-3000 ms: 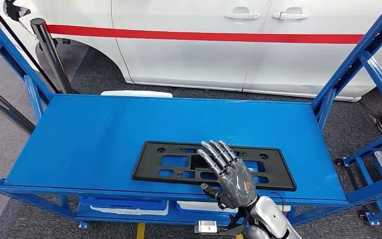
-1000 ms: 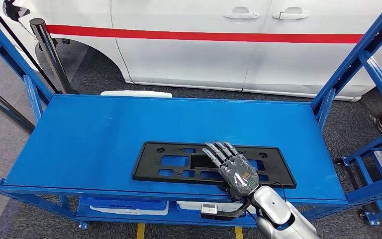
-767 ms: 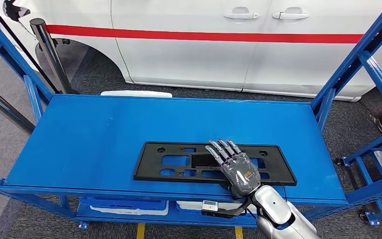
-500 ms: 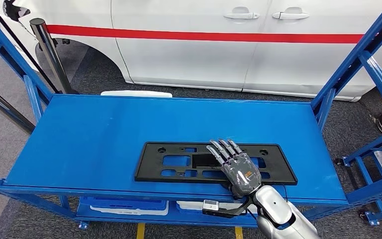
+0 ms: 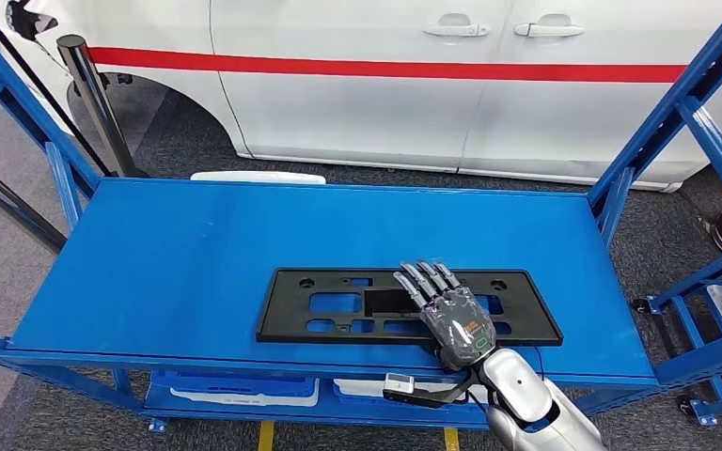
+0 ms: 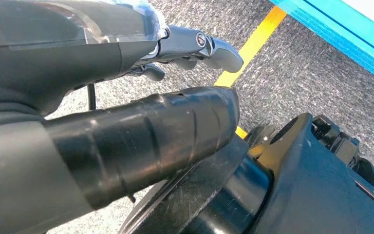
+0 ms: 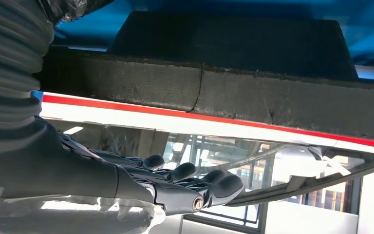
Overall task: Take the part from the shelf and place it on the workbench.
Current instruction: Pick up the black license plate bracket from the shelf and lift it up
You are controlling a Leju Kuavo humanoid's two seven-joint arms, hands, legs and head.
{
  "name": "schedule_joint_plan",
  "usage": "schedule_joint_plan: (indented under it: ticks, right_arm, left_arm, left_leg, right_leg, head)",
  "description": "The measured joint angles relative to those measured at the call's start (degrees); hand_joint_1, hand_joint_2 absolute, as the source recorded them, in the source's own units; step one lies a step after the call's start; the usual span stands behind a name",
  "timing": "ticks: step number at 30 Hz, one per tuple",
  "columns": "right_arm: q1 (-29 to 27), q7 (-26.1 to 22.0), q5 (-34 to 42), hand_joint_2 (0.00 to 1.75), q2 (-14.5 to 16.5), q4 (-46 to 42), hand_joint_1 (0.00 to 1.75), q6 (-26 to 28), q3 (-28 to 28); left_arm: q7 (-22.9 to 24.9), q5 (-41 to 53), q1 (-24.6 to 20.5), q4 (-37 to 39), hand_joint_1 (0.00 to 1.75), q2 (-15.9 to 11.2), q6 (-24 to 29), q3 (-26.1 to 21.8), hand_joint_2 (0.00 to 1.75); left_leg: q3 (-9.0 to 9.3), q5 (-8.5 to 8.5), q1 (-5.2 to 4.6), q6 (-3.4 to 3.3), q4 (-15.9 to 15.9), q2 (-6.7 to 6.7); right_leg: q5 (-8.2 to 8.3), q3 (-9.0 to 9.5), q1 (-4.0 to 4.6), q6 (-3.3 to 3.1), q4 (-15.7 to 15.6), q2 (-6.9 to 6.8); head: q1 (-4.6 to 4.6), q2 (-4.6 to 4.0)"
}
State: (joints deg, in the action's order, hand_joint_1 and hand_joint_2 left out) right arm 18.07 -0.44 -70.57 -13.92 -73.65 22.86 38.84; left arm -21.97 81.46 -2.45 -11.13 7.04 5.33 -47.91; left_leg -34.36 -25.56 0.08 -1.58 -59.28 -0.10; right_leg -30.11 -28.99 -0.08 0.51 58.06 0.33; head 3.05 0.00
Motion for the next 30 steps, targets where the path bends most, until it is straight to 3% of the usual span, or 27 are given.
schedule_joint_plan:
  ticks: [1,4,5,6,12,30]
  right_arm:
    - [0.00,0.08,-0.10,1.75,0.00,0.02,0.24,0.00,-0.03]
    - [0.00,0.48,-0.60,1.75,0.00,0.17,1.30,-0.04,-0.21]
    - [-0.01,0.60,-0.75,1.75,0.00,0.28,1.53,-0.07,-0.28]
    - [-0.02,0.69,-0.87,1.75,0.00,0.39,1.61,-0.08,-0.33]
    - [-0.50,1.21,-1.41,1.75,0.00,0.58,1.75,0.71,-0.61]
    - [-4.47,1.22,-4.19,1.75,0.14,-2.94,1.75,7.50,-3.58]
  left_arm:
    - [0.01,0.00,0.00,0.00,0.00,0.00,0.00,-0.01,0.00]
    - [0.04,0.00,0.00,0.00,0.00,0.00,0.00,-0.03,0.00]
    - [0.05,-0.01,0.00,0.00,0.00,0.00,0.00,-0.04,0.00]
    - [0.06,-0.01,0.01,0.00,0.00,0.00,0.00,-0.05,0.00]
    - [0.07,-0.02,0.02,0.00,0.00,0.00,0.00,-0.13,0.00]
    - [0.13,0.00,0.05,0.00,0.00,0.00,0.28,-1.03,0.00]
  left_leg:
    - [0.00,0.00,0.00,0.00,0.00,0.00]
    - [0.00,0.00,0.00,0.00,0.00,0.00]
    - [0.00,0.00,0.00,0.00,0.00,0.00]
    - [0.00,0.00,0.00,0.00,0.00,0.00]
    - [-0.01,0.00,0.00,0.00,0.00,-0.01]
    - [-0.01,0.00,0.00,0.00,0.00,-0.02]
  right_leg:
    - [0.00,0.00,0.00,0.00,0.00,0.00]
    - [0.00,0.00,0.00,0.00,0.00,0.00]
    - [0.00,0.00,0.00,0.00,0.00,0.00]
    - [0.00,0.00,0.00,0.00,0.00,0.00]
    - [0.00,-0.01,0.00,0.00,0.00,0.00]
    - [-0.01,0.00,0.00,0.00,0.00,-0.01]
  head:
    - [0.01,0.00]
    - [0.01,0.00]
    - [0.00,0.00]
    - [0.00,0.00]
    - [0.00,0.00]
    - [0.00,0.00]
